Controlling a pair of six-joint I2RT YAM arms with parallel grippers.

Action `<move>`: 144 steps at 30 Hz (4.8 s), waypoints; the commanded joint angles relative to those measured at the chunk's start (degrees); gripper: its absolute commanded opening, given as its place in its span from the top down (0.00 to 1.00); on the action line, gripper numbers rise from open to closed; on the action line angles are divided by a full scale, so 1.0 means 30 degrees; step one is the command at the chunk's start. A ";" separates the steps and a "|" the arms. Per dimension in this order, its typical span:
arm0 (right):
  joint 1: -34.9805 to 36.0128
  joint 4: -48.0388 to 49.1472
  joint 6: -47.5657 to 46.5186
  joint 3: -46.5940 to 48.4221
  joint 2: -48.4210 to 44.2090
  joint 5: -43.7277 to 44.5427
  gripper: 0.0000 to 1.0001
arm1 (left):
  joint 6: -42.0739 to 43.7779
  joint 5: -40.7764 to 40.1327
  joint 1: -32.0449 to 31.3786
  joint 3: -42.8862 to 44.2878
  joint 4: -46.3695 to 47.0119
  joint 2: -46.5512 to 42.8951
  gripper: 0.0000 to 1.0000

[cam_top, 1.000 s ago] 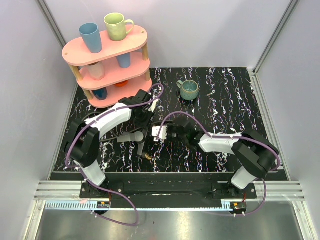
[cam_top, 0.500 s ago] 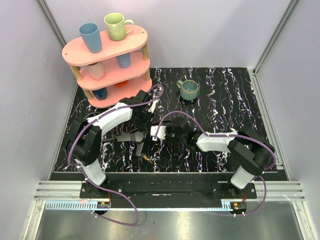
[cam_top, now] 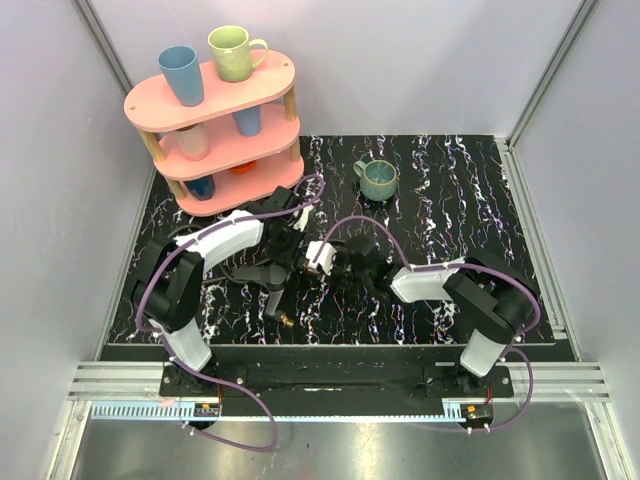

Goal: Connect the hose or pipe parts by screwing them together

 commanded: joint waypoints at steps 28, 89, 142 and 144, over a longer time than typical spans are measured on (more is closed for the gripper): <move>-0.5160 1.2426 1.4961 -0.0172 0.2189 -0.7488 1.00 | -0.2100 0.5716 -0.0754 -0.2536 0.4629 -0.3125 1.00; -0.5748 1.9986 3.4683 -0.0524 0.7289 -0.4559 0.98 | -0.0845 -0.1635 -0.0930 0.1760 0.1005 -0.3541 0.39; -0.5748 1.8550 3.4038 0.0094 0.6586 -0.5087 0.85 | 0.1391 0.0793 0.0858 0.2650 0.0266 0.2119 1.00; -0.5777 1.8667 3.4096 -0.0024 0.6556 -0.4941 0.82 | 0.1239 0.1055 0.0858 0.2358 0.0206 0.1915 1.00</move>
